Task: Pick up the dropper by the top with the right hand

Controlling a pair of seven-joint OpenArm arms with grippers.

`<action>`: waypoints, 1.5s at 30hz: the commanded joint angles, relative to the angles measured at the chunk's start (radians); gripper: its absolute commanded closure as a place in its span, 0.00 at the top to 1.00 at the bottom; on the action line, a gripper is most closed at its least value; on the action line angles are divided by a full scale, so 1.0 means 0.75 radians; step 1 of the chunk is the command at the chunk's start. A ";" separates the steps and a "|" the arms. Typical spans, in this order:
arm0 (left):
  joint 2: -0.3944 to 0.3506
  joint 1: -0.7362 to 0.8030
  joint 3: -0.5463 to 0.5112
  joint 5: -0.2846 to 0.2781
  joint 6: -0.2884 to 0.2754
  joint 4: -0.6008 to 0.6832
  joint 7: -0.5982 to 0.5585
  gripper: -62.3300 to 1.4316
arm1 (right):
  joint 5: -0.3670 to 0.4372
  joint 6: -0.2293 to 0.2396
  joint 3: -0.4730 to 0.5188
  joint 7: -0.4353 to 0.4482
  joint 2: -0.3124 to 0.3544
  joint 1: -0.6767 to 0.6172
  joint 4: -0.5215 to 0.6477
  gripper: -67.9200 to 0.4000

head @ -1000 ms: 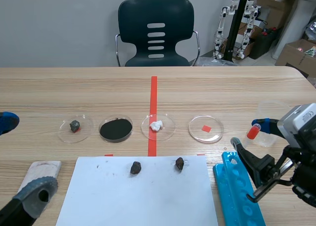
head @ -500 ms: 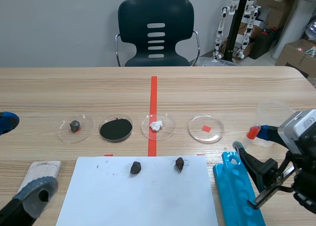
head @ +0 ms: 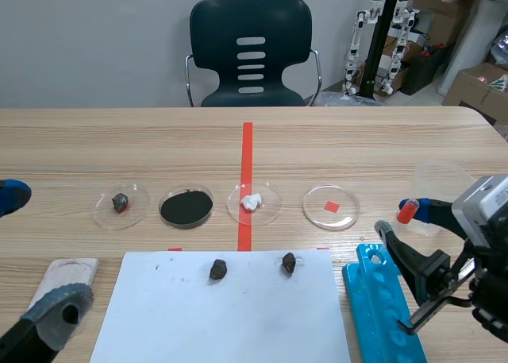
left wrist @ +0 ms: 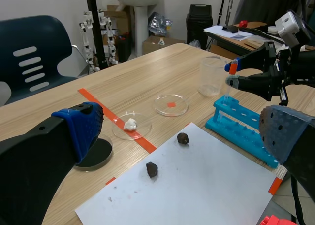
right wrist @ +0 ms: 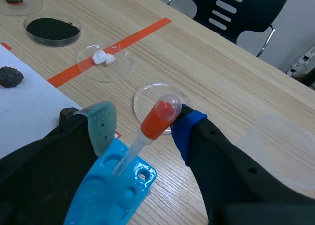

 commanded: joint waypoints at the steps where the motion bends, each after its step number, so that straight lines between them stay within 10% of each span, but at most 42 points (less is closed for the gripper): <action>1: 0.004 0.001 -0.011 -0.018 -0.003 0.021 -0.018 1.00 | 0.005 -0.004 -0.006 0.015 0.006 0.001 0.020 0.30; 16: 0.004 0.001 -0.011 -0.018 -0.003 0.021 -0.018 1.00 | 0.005 -0.005 -0.006 0.016 0.006 0.001 0.020 0.01; 45: 0.004 0.001 -0.011 -0.018 -0.003 0.021 -0.018 1.00 | 0.012 -0.066 -0.004 0.096 0.007 -0.097 0.163 0.01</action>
